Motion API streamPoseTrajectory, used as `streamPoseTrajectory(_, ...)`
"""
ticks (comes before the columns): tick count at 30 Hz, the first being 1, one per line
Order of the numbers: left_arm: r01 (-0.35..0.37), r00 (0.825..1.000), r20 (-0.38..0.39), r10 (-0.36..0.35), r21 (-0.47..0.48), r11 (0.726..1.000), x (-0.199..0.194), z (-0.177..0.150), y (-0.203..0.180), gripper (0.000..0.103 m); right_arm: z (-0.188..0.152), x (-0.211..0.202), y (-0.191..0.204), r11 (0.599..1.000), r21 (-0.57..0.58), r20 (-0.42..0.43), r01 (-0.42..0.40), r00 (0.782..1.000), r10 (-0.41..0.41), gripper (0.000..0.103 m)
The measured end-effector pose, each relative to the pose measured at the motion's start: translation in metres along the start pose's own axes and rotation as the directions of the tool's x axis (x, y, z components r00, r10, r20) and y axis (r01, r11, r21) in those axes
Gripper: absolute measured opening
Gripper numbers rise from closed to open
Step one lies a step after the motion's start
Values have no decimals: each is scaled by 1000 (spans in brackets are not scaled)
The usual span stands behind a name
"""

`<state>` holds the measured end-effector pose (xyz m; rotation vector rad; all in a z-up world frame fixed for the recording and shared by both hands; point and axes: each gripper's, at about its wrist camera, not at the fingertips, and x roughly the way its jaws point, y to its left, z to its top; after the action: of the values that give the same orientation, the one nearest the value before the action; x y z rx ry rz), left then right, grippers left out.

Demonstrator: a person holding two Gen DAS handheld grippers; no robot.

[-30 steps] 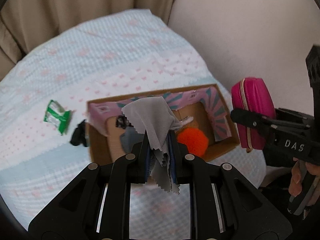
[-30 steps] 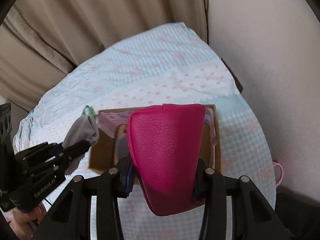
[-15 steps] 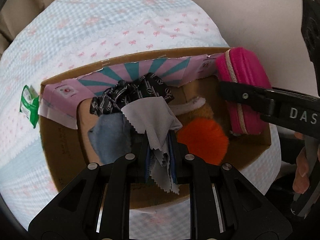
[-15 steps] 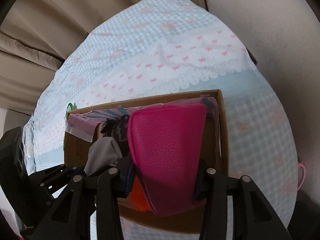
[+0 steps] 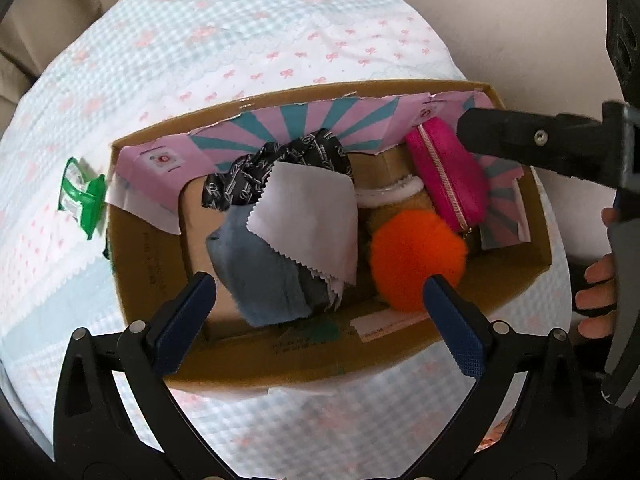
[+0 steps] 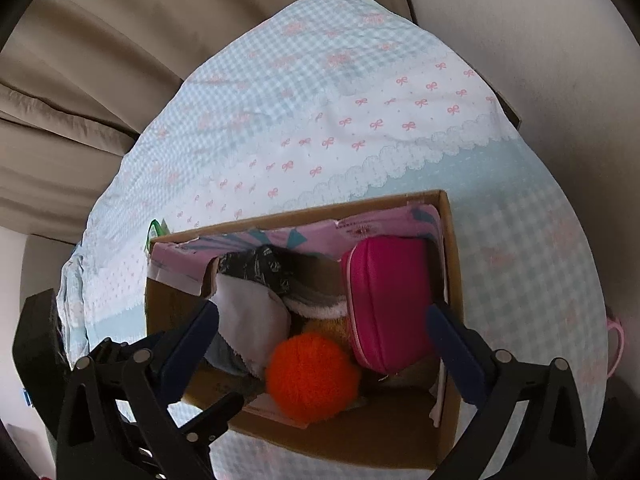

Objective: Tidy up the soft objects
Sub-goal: 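Open both tools to drop the cloth and pouch into the box, then lift both tools away from the box toward the green wipes and gloves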

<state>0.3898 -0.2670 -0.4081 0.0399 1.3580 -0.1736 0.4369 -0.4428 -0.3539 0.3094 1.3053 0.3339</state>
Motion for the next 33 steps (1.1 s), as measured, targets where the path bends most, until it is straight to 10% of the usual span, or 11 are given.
streamPoseTrajectory(19,9,986,168,-5,-25,1000,-114,-14,13,103,-24,-84,60,989,-110,130,96,988,-81,103)
streamPoseTrajectory(33,12,919,395,12,-56,998,-245,-84,69,103,-97,-177,164,946,-195,365,257,915,-173,103)
